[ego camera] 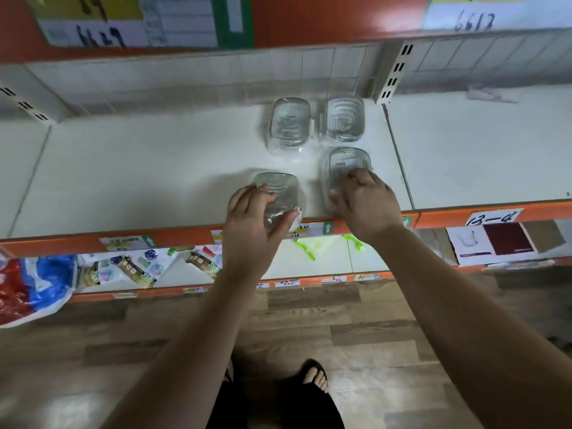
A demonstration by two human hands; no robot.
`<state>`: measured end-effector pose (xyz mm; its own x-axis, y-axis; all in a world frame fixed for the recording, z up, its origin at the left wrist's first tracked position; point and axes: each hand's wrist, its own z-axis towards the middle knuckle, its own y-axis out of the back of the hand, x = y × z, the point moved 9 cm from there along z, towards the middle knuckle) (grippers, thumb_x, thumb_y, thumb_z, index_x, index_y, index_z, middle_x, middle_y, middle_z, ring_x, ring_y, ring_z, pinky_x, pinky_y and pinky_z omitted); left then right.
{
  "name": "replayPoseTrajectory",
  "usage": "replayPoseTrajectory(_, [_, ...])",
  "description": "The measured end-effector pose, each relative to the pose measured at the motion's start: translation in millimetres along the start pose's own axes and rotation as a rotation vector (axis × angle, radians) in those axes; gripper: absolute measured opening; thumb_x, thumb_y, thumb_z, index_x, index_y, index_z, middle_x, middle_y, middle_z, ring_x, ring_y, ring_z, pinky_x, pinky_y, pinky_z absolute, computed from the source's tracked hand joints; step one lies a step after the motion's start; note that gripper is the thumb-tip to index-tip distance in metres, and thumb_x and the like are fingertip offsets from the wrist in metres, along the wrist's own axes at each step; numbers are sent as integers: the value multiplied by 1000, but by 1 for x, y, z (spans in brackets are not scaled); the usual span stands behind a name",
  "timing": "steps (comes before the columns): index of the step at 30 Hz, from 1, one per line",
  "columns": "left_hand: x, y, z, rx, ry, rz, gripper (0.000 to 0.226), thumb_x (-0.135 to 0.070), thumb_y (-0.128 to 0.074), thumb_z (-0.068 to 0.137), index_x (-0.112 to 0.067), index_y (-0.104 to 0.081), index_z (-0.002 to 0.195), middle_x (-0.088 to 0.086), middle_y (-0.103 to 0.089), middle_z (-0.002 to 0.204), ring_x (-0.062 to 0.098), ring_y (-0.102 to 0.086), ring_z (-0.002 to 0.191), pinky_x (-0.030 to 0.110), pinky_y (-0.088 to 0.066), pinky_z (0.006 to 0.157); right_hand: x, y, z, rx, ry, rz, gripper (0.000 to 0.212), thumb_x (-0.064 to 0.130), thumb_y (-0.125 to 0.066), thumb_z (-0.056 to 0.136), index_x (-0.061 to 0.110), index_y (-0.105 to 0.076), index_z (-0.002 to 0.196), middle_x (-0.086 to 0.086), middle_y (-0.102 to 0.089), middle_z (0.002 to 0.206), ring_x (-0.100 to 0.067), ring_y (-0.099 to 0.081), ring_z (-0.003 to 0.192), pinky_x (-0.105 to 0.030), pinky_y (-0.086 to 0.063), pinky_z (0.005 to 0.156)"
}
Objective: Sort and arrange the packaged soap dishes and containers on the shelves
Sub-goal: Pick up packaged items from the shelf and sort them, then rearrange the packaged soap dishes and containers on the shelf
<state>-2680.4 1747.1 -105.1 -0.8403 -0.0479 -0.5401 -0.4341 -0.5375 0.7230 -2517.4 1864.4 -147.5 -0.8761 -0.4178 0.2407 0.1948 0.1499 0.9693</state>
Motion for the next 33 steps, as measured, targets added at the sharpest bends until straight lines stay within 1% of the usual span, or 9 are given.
replayPoseTrajectory(4, [4, -9, 1, 4, 23, -13, 38, -30, -79, 79, 3, -67, 95, 14, -69, 107, 37, -60, 108, 42, -49, 93, -4, 4, -18, -75, 3, 106, 46, 33, -50, 98, 12, -48, 140, -7, -47, 142, -30, -29, 143, -46, -32, 107])
replayPoseTrajectory(12, [8, -39, 22, 50, 40, -10, 38, -31, -76, 82, 1, -65, 98, 14, -67, 112, 36, -56, 114, 42, -46, 97, -6, 5, -42, -184, 5, 213, 35, 16, -59, 94, -2, -59, 124, -21, -58, 125, -41, -51, 121, -50, -44, 99])
replayPoseTrajectory(14, [14, -57, 20, 180, 37, 36, 41, -33, -73, 85, -1, -63, 107, 14, -63, 123, 34, -51, 123, 45, -40, 105, -6, 6, -42, -196, 0, 203, 36, 15, -59, 93, -2, -59, 124, -22, -59, 123, -41, -53, 116, -50, -45, 98])
replayPoseTrajectory(16, [19, -72, 14, 314, 30, 121, 45, -37, -68, 88, -5, -59, 118, 10, -54, 137, 29, -42, 135, 48, -25, 116, -4, 7, -43, -206, -7, 192, 36, 16, -59, 93, -2, -60, 125, -22, -59, 122, -42, -53, 114, -49, -44, 97])
replayPoseTrajectory(18, [21, -73, 10, 353, 33, 139, 49, -40, -61, 92, -8, -54, 128, 8, -47, 146, 25, -35, 141, 45, -14, 119, 0, 10, -45, -214, -9, 179, 36, 16, -59, 93, -1, -60, 125, -21, -59, 121, -41, -53, 113, -49, -45, 96])
replayPoseTrajectory(20, [16, -64, 7, 358, 32, 118, 53, -39, -56, 95, -9, -48, 138, 8, -43, 149, 24, -33, 142, 43, -14, 119, 7, 16, -48, -211, -10, 178, 36, 15, -59, 93, -1, -59, 125, -21, -59, 122, -41, -53, 113, -48, -45, 95])
replayPoseTrajectory(23, [3, -30, 3, 324, 14, 144, 49, -36, -53, 97, -9, -51, 137, 9, -51, 143, 26, -44, 135, 42, -26, 116, 26, 30, -58, -178, 5, 200, 37, 16, -57, 93, 1, -58, 126, -20, -58, 122, -41, -53, 111, -48, -44, 95])
replayPoseTrajectory(26, [-16, 16, -1, 261, -25, 180, 39, -31, -56, 96, -5, -62, 123, 12, -65, 123, 30, -60, 114, 42, -41, 102, 49, 52, -74, -163, 46, 206, 37, 19, -55, 94, 2, -58, 126, -19, -59, 120, -41, -53, 108, -48, -44, 94])
replayPoseTrajectory(33, [-33, 138, -18, 105, -29, 283, 32, -33, -52, 94, -10, -69, 108, 6, -70, 105, 29, -64, 99, 38, -41, 90, 123, 115, -105, -188, 152, 229, 38, 20, -55, 94, 3, -57, 128, -18, -60, 119, -40, -52, 112, -48, -43, 96])
